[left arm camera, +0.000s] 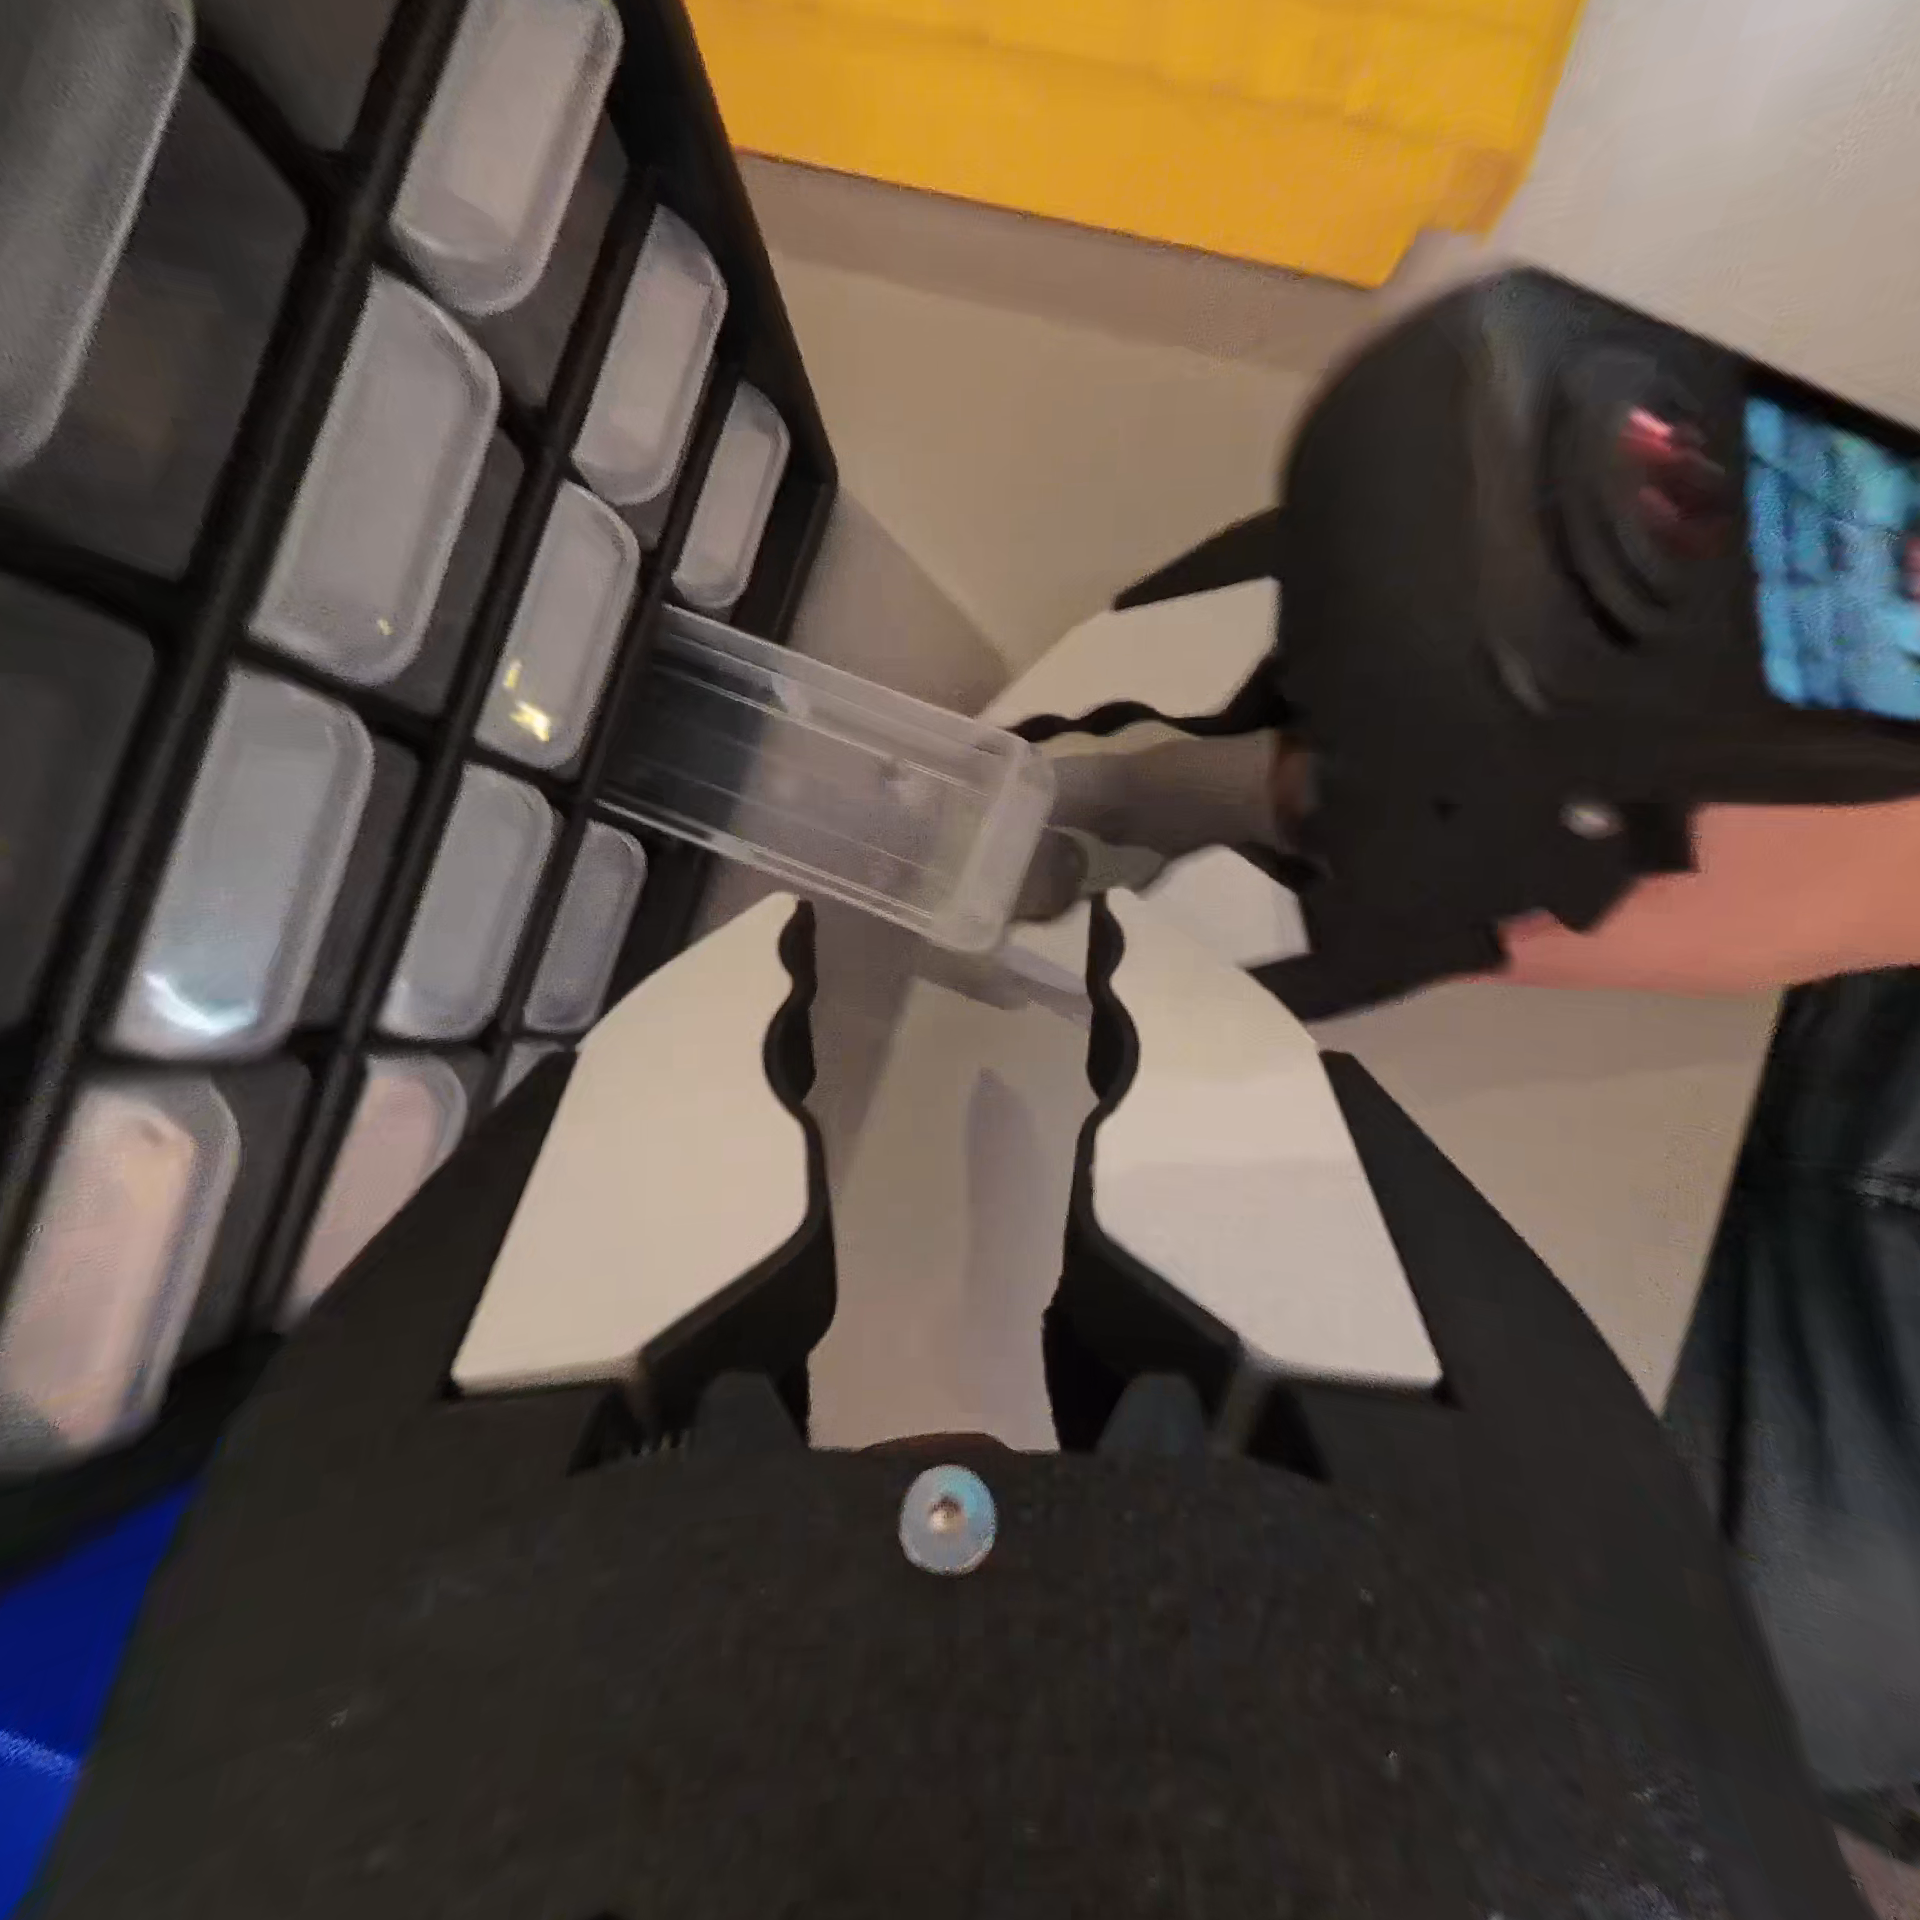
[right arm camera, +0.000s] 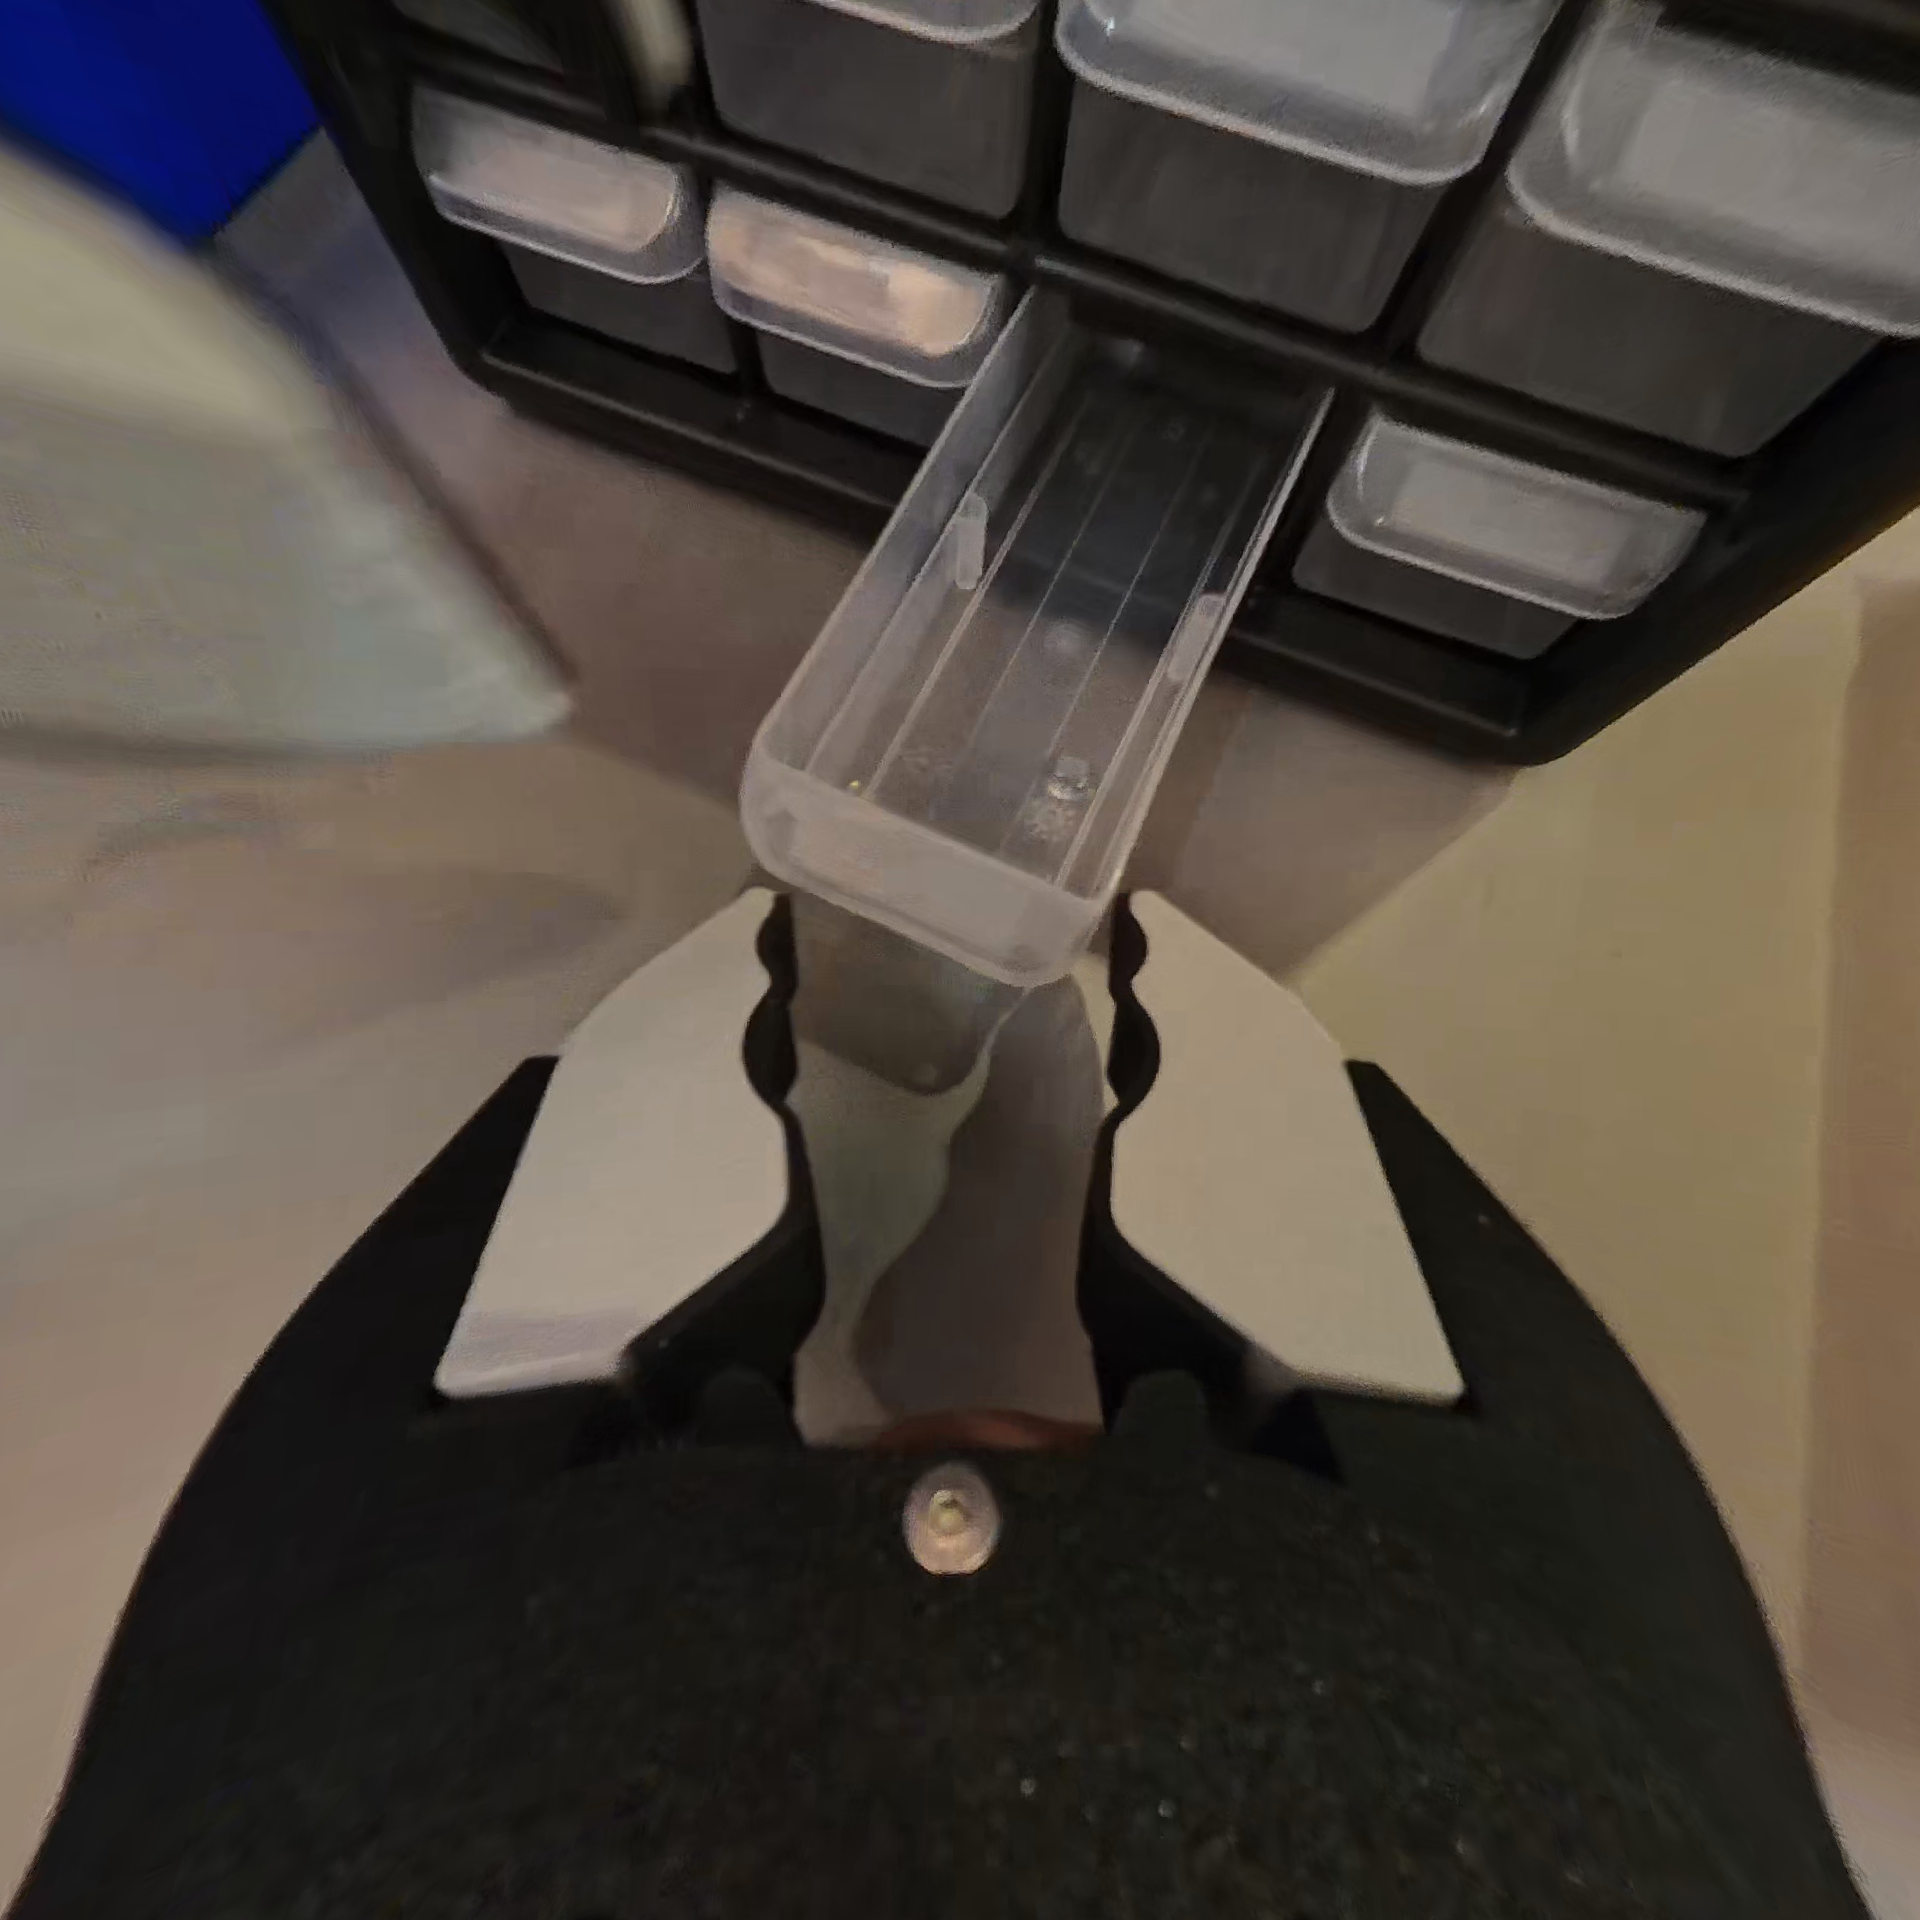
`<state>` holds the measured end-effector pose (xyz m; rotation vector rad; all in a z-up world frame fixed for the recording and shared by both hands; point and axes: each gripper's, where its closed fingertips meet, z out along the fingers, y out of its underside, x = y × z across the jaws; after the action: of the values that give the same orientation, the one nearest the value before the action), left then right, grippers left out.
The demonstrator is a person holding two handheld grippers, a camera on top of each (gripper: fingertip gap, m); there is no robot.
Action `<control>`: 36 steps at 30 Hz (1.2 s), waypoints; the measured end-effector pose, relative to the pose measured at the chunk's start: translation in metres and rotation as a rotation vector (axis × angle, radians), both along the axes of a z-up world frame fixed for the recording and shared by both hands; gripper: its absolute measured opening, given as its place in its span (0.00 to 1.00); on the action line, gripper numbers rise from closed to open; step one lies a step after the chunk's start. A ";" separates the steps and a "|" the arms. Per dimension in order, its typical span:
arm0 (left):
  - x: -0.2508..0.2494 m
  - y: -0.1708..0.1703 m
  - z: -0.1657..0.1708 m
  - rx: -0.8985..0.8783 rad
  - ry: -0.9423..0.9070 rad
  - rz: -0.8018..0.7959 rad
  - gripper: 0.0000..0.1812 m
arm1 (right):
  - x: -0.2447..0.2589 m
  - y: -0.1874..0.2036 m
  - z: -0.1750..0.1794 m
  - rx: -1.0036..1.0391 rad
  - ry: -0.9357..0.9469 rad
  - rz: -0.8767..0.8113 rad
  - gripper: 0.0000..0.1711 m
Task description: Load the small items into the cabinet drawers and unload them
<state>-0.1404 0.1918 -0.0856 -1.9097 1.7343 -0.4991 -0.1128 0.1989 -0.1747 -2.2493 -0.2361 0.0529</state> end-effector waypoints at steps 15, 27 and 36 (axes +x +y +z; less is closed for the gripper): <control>0.031 0.025 -0.029 -0.016 0.183 -0.062 0.26 | -0.003 0.012 -0.005 -0.025 0.112 -0.099 0.44; 0.043 0.017 -0.070 -0.051 0.428 -0.195 0.21 | -0.002 0.001 -0.007 -0.047 0.119 -0.067 0.44; 0.046 0.013 -0.088 -0.085 0.506 -0.249 0.17 | -0.004 -0.002 -0.009 -0.058 0.108 -0.055 0.43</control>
<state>-0.0944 0.2050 -0.1740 -2.0090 2.3225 -0.1804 -0.1171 0.1971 -0.1835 -2.3014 -0.1154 0.1537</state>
